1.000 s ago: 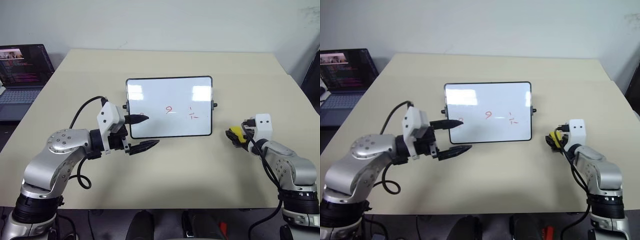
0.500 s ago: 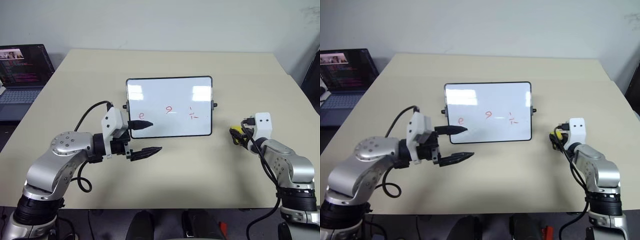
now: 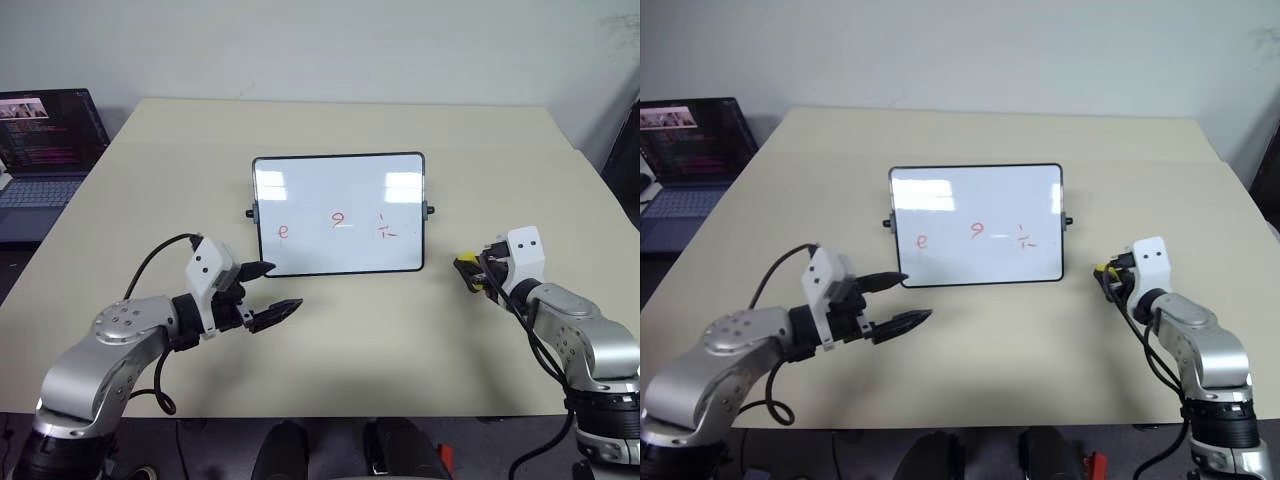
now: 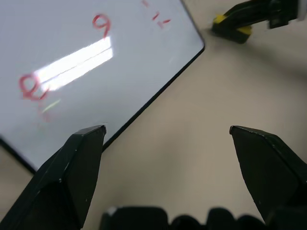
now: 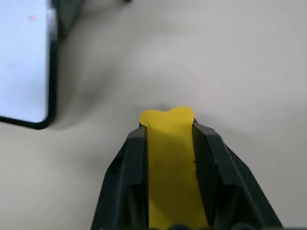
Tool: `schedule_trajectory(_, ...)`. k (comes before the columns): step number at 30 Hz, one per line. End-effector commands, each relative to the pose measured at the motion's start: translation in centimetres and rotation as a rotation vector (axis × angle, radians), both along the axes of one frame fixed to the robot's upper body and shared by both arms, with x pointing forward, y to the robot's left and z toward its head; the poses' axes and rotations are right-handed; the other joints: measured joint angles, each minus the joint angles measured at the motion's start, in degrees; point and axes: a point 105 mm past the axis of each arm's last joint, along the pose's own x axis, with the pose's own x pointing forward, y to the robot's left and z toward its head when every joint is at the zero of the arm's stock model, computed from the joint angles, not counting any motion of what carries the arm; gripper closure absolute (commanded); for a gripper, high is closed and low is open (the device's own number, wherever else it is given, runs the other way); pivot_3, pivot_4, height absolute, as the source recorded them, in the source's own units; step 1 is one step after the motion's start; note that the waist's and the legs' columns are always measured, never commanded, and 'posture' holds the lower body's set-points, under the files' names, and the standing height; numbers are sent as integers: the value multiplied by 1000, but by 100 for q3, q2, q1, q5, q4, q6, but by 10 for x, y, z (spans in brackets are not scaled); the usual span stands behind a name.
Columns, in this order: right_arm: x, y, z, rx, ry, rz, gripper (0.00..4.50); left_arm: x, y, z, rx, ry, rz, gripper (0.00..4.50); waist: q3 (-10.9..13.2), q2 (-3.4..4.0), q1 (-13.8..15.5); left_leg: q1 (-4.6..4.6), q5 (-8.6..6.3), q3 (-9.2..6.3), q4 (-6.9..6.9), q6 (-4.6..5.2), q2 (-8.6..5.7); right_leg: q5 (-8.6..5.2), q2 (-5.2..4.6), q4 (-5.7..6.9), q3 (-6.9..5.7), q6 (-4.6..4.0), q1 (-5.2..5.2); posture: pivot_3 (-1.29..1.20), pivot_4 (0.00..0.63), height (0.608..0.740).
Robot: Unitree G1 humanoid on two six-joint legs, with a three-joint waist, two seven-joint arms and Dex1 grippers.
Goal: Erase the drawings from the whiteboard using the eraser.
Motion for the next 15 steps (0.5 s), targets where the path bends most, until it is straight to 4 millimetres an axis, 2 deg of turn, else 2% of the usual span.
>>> schedule_trajectory(1,-12,25,33,-38,-106,159,3541,-4,15,10,43,-33,70,0,0,0,-1,0,0,-1,4,0,0,-3,0,3,-1,4,0,0,150,740)
schedule_trajectory(4,-19,41,41,-63,-119,240,3541,-4,35,6,92,-20,148,0,-1,-2,2,3,0,-2,9,0,-1,-15,1,13,-7,24,1,0,150,740)
schedule_trajectory(10,-36,83,54,-65,-110,475,3541,-8,47,6,117,-15,187,0,-1,-2,8,9,1,-4,19,0,0,-15,0,30,-2,25,1,0,150,740)
schedule_trajectory(15,-29,119,73,-71,-184,595,3541,-3,54,8,128,-18,217,0,-2,-3,-2,13,1,-7,20,1,-1,-15,-1,34,0,24,1,0,150,740)
